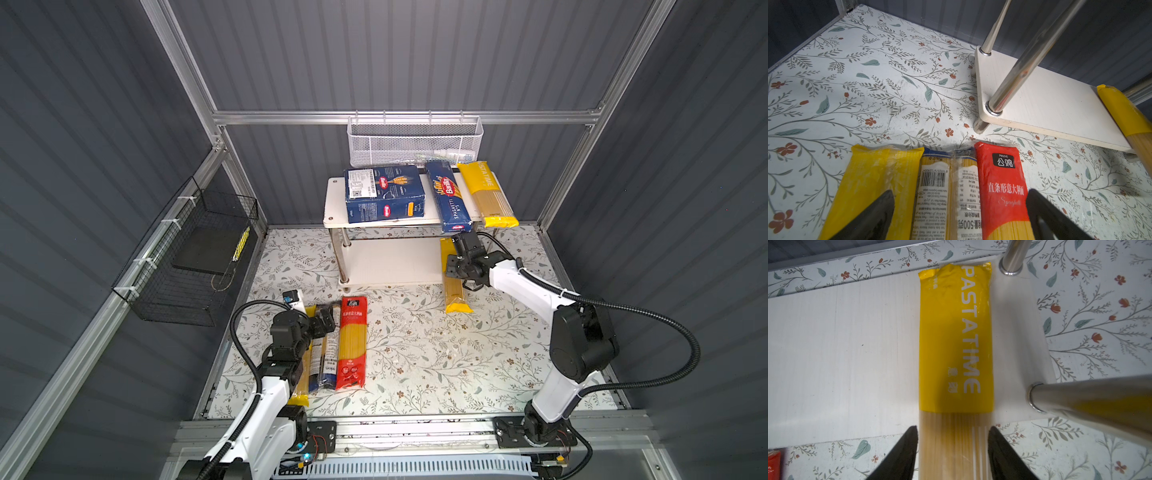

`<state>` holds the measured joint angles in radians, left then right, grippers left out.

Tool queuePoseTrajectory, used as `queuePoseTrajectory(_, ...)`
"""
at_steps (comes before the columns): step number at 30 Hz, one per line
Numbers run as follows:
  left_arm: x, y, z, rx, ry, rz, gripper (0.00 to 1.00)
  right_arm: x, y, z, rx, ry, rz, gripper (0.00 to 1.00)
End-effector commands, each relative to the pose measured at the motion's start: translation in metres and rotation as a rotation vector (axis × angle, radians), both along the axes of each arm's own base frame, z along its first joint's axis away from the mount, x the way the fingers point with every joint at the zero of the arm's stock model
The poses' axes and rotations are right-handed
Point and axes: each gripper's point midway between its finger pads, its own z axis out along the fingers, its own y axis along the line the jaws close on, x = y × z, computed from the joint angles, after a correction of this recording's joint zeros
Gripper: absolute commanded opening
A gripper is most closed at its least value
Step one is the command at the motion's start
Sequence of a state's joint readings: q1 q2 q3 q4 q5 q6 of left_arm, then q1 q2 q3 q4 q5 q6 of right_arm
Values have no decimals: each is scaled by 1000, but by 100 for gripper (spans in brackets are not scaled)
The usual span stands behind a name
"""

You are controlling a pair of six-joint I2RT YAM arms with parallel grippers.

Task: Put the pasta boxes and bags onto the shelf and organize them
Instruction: 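Stand the yellow bag upright against the lower shelf with the right gripper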

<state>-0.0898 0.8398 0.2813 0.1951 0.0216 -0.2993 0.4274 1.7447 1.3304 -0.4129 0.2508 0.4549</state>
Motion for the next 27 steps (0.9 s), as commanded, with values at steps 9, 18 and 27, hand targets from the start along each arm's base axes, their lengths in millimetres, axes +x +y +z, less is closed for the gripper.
queuePoseTrajectory(9,3,2,11,15,-23,1,100,-72,-23,10,21,29,-40,67)
queuePoseTrajectory(18,3,2,11,15,-22,1,100,-150,-3,15,158,41,77,74)
queuePoseTrajectory(27,3,2,11,17,-22,3,100,-179,48,-3,352,58,259,77)
